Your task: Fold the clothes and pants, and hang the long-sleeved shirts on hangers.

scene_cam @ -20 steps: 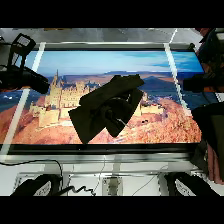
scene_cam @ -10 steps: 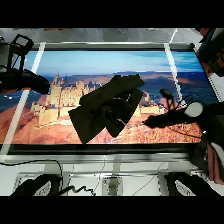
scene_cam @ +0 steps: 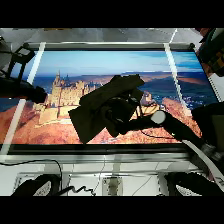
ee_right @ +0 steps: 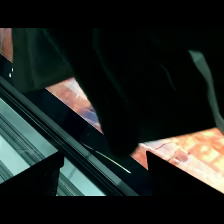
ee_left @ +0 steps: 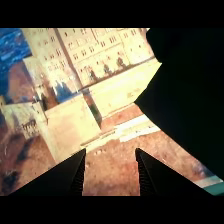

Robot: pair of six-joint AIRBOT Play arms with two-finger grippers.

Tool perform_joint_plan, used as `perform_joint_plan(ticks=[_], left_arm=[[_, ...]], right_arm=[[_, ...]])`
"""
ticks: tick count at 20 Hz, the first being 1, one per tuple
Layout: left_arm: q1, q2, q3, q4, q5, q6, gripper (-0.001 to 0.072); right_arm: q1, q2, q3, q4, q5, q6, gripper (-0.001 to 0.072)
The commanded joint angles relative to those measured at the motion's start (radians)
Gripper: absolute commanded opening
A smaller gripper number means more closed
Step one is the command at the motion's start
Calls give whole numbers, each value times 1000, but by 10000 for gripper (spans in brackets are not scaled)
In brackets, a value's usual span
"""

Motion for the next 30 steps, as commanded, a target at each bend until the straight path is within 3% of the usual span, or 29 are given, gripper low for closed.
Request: perform_joint_plan(ticks=[1,5,9,11,13,17,18,19,20,22,24,29,30], left_arm=[[80,0,-3,19,-56,-8,387],[172,0,-70,-27,-59,-23,387],[214,0,-267,-154,-58,-42,387],[214,0,-399,-269,-53,-63,389],[214,0,-541,-428,-9,-64,389],[214,0,-803,-716,130,-63,392],[211,0,-854,-761,157,-63,474],[204,0,-896,-789,182,-63,643],[188,0,-935,-805,209,-63,680],[143,0,-984,-805,262,-63,662],[85,0,-1004,-806,316,-64,549],[-81,-33,-1003,-831,517,-142,538],[-101,-53,-1002,-833,534,-142,458]], right_arm=[[53,-141,137,-24,34,-4,602],[51,-256,248,-123,122,26,588],[51,-269,260,-136,171,24,518],[51,-269,260,-142,178,21,247],[51,-269,260,-142,177,20,34],[51,-269,260,-141,177,19,31],[51,-269,260,-141,174,19,31],[51,-269,261,-141,168,19,31],[51,-269,262,-141,163,19,31],[51,-269,272,-141,161,19,31],[51,-269,290,-141,161,19,31],[51,-268,347,-141,166,20,31],[51,-268,356,-141,174,20,31]])
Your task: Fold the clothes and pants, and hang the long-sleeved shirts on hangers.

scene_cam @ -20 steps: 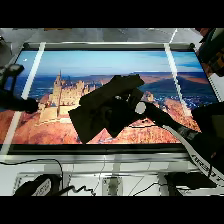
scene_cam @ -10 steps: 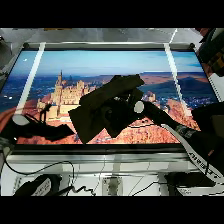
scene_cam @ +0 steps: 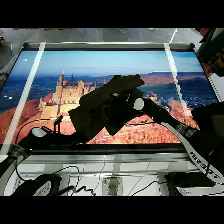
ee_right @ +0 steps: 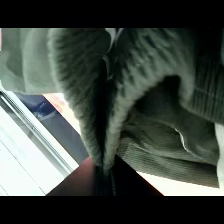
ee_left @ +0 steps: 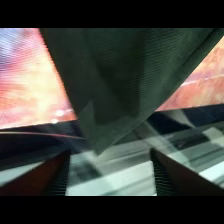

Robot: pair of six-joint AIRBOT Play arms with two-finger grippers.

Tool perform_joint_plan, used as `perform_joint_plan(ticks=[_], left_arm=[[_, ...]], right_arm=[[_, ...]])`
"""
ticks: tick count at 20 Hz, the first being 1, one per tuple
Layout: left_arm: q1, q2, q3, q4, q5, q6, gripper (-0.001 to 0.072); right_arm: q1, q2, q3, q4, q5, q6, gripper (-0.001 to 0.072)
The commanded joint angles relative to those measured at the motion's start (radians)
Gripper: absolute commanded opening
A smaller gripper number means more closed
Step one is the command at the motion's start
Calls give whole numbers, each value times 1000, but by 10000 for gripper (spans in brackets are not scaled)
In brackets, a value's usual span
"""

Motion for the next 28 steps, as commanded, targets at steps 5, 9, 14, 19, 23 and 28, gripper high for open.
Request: perform_joint_plan(ticks=[5,9,14,19,23,28], left_arm=[[-77,-86,55,-24,167,0,64],[0,-85,246,-21,216,6,35],[185,-86,592,-22,225,5,33],[385,-85,942,-22,224,4,32],[544,-80,1062,8,194,5,32],[614,-111,1054,444,-115,5,34]], right_arm=[[0,30,70,-41,10,0,31],[0,63,171,-216,0,27,31],[-83,84,393,-369,-119,161,30],[-357,89,692,-368,-210,342,29],[-635,109,855,-369,-13,346,29],[-889,122,784,-366,502,276,29]])
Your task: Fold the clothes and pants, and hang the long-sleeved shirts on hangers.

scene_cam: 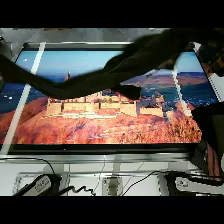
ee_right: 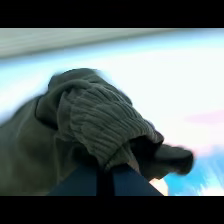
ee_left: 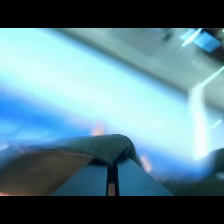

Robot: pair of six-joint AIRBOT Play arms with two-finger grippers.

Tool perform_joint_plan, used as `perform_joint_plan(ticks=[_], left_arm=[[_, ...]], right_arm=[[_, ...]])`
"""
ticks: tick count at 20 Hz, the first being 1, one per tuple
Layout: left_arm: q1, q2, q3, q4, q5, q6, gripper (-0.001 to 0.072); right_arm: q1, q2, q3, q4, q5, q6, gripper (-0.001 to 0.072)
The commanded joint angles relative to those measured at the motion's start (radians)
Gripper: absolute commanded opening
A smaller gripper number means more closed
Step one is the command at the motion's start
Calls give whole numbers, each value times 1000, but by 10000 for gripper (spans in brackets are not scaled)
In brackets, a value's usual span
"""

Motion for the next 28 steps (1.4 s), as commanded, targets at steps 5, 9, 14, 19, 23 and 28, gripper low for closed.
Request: perform_joint_plan(ticks=[5,9,14,19,23,28], left_arm=[[47,-72,-99,590,-351,-11,33],[85,-73,-255,668,-347,42,34],[148,-87,-275,729,-345,53,34],[182,-121,-275,769,-342,53,34],[182,-170,-275,830,-342,54,34],[179,-240,-274,839,-342,126,34]], right_arm=[[-172,50,-328,35,406,-92,28],[-172,156,-613,23,447,-210,29],[-172,310,-785,-57,531,-271,29],[-172,462,-1031,-116,566,-272,28],[-172,523,-1217,-228,602,-272,28],[-172,522,-1262,-311,608,-272,29]])
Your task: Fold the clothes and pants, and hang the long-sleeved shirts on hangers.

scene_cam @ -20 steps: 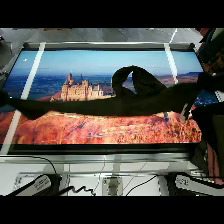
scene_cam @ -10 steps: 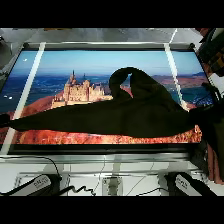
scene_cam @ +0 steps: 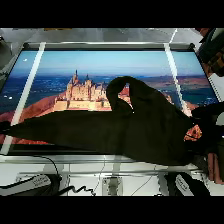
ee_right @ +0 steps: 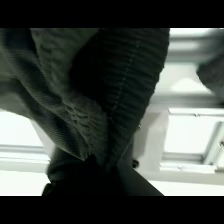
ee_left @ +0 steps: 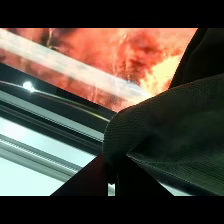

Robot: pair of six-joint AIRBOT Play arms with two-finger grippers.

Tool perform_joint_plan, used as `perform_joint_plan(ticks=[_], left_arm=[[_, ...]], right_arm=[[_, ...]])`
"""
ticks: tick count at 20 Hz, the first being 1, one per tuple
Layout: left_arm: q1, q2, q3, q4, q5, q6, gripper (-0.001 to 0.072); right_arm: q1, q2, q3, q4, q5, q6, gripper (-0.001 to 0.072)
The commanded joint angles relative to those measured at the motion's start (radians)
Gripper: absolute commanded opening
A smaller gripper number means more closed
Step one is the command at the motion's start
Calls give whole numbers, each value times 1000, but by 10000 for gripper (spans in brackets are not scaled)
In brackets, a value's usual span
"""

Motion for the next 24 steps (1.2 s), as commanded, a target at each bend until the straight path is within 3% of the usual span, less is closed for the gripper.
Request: perform_joint_plan(ticks=[1,5,7,10,14,18,21,24], left_arm=[[-4,-37,1,29,10,95,34],[-53,-36,90,34,76,102,33],[-111,-36,205,12,125,51,34],[-206,-36,385,-126,195,14,34],[-269,-23,466,-175,145,15,33],[-206,-26,336,-152,-72,15,33],[-124,-26,101,-135,-105,16,33],[-58,-44,-78,61,-94,26,33]], right_arm=[[0,9,-37,-53,6,0,30],[0,10,-37,-23,-40,1,29],[0,10,-37,2,-72,1,30],[0,10,-37,21,-105,1,30],[0,10,-37,31,-111,2,30],[0,10,-37,34,-129,2,30],[0,10,-37,34,-129,2,30],[0,10,-37,33,-129,2,30]])
